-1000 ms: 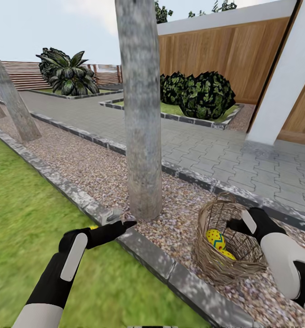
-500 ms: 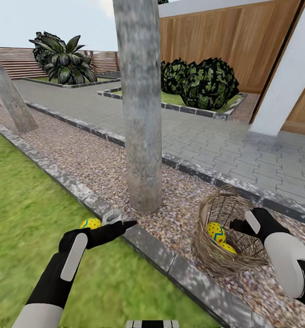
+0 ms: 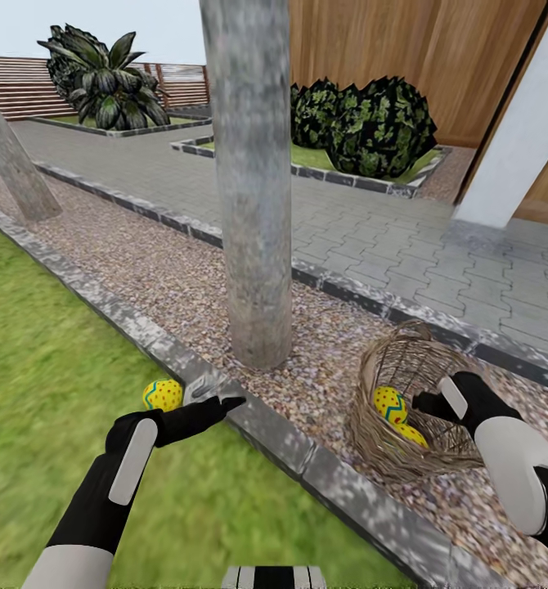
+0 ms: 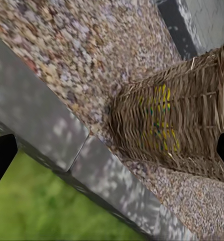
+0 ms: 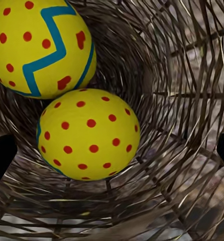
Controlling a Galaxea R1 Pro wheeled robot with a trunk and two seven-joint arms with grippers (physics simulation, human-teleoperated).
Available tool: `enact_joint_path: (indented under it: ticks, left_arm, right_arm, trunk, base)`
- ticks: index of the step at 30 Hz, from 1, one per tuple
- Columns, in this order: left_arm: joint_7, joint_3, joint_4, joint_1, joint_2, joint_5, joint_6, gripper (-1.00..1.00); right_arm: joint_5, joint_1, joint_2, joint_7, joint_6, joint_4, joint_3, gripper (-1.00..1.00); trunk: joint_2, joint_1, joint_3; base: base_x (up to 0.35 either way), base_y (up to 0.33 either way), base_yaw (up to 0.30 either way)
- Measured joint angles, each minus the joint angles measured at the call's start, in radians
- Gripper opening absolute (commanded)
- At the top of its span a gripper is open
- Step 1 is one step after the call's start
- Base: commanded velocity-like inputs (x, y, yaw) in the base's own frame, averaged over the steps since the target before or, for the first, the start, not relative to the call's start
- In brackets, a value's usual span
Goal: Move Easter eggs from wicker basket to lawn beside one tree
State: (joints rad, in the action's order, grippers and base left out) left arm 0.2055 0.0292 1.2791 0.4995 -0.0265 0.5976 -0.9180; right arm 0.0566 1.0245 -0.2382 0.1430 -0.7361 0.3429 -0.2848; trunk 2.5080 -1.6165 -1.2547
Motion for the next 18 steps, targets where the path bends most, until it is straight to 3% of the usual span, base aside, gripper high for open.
enact_joint_path:
  ticks: [6,9,18]
  left_arm:
    - [0.0,0.0,0.0,0.0,0.0,0.0,0.0,1.0]
    - [0.0,0.0,0.0,0.0,0.0,0.0,0.0,1.0]
    - [0.0,0.0,0.0,0.0,0.0,0.001,0.0,1.0]
  right_arm:
    - [0.0,0.006,0.0,-0.004,0.0,0.002,0.0,1.0]
    - [-0.001,0.006,-0.001,-0.045,0.0,0.002,0.0,1.0]
    - [-0.003,0.006,-0.002,-0.07,0.0,0.003,0.001,1.0]
  trunk:
    - [0.001,-0.003,-0.023]
    - [0.002,-0.004,-0.035]
    - [0.003,-0.005,-0.047]
  base:
    - [0.0,0.0,0.0]
    - [0.0,0.0,0.0]
    - [0.0,0.0,0.0]
